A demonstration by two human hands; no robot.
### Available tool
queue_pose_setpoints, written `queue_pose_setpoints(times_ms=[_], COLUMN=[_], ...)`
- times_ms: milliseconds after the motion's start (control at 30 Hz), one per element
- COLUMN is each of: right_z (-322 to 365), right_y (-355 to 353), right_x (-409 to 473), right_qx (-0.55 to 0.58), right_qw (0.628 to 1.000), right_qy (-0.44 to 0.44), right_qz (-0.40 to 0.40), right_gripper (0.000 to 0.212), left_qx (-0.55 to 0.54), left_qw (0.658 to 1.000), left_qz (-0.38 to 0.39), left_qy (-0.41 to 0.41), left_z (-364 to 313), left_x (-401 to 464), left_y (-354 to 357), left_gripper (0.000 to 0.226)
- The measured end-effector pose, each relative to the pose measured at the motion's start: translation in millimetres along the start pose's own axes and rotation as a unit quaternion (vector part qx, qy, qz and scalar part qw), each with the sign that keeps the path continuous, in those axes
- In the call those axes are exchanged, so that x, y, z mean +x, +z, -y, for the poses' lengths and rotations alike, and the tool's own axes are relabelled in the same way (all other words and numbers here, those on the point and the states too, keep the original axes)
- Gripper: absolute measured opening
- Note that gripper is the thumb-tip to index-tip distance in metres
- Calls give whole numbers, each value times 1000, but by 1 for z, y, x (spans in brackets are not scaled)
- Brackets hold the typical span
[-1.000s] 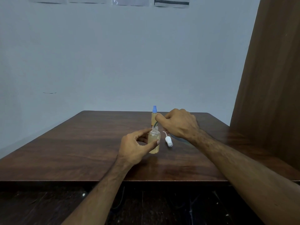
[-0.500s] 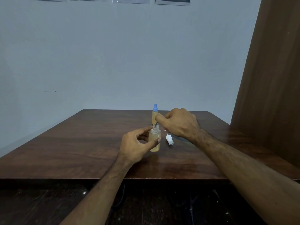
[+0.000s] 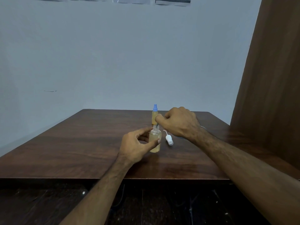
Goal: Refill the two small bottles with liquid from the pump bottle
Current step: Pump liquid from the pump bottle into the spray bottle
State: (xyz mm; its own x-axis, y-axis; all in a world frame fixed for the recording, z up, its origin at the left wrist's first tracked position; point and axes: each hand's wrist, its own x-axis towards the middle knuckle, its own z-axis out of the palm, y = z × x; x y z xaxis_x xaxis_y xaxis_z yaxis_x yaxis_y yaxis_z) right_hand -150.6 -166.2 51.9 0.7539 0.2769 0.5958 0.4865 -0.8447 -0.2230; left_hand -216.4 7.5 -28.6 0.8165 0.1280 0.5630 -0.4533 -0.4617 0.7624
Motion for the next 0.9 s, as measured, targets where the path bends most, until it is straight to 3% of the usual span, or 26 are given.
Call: queue_pose_setpoints(times_ms=[567, 900], right_z=[0, -2], right_y=[0, -1], right_x=[4, 2], right_qx=[-6, 124], right_qw=[1000, 980], right_qy=[-12, 97], right_qz=[15, 117], right_gripper=[62, 62], left_qx=[8, -8], left_qw=[1000, 1000], left_qz=[4, -9], left_qy=[-14, 6], left_z=[-1, -4], left_x=[0, 0], left_y=[-1, -1], left_gripper=[57, 52])
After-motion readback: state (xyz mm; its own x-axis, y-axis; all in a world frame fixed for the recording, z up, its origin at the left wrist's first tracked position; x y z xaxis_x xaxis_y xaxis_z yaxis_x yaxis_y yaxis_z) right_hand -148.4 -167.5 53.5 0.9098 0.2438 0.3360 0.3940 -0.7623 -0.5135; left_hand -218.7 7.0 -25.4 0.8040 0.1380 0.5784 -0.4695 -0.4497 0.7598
